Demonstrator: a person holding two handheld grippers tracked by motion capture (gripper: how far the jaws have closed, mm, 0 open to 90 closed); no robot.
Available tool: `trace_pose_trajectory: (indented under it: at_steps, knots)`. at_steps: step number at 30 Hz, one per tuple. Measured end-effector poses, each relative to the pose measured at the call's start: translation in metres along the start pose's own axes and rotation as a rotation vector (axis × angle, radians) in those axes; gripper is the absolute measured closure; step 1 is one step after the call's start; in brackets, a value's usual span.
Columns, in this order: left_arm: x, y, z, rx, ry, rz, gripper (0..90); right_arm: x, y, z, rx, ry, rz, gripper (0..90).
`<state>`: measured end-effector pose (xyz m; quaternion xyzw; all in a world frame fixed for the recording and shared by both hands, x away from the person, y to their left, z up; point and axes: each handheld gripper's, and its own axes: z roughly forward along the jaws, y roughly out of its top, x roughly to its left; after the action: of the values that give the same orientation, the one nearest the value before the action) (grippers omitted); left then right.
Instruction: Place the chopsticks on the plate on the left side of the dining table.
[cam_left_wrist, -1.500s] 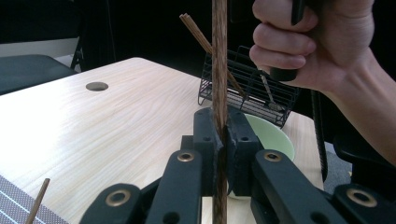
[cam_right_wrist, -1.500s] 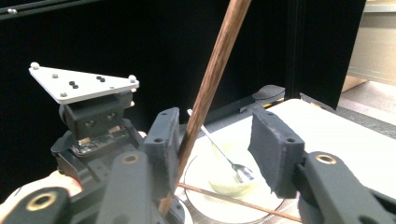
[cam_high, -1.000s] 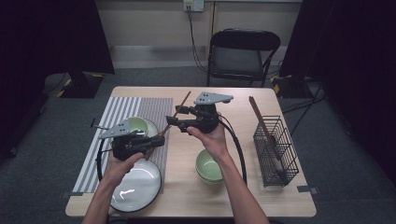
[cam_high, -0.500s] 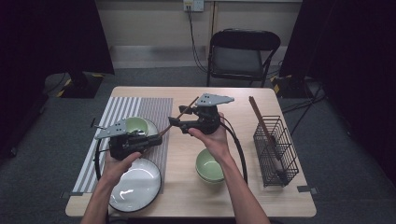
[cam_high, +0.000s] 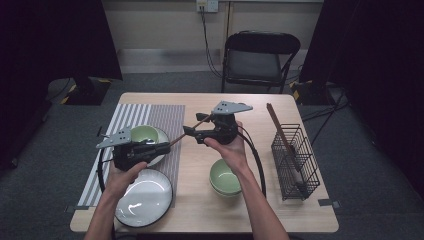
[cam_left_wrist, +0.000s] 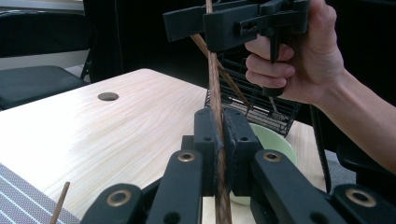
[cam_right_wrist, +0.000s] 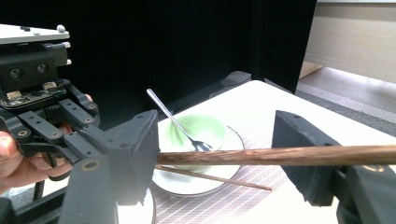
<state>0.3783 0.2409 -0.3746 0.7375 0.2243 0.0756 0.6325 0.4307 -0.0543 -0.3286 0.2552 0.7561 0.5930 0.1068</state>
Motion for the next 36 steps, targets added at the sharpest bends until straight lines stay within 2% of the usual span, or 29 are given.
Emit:
trace_pose_trajectory:
  at_steps: [11,14,19,20,32,35,36]
  knots:
    - [0.001,0.0,-0.002,-0.019,0.002,-0.008,85.0,-0.003,-0.001,-0.006,0.0,-0.027,-0.005,28.0]
    - [0.002,0.0,-0.002,0.004,0.007,-0.002,85.0,-0.004,-0.003,-0.006,-0.001,-0.025,0.004,27.5]
    - [0.001,-0.001,0.0,0.013,-0.001,0.002,85.0,-0.005,-0.001,-0.008,-0.026,-0.036,0.007,27.1]
    - [0.001,-0.002,0.0,0.0,-0.009,-0.001,85.0,-0.006,-0.001,-0.009,-0.026,-0.04,0.01,27.1]
    - [0.003,-0.002,-0.002,0.002,-0.008,-0.006,85.0,-0.012,-0.006,-0.011,-0.014,-0.056,0.022,22.4]
    - [0.006,-0.003,-0.004,-0.003,-0.004,-0.023,85.0,-0.015,-0.007,-0.014,-0.009,-0.068,0.025,21.3]
    - [0.007,-0.004,-0.005,-0.015,-0.016,-0.03,84.9,-0.016,-0.008,-0.015,-0.01,-0.068,0.026,21.0]
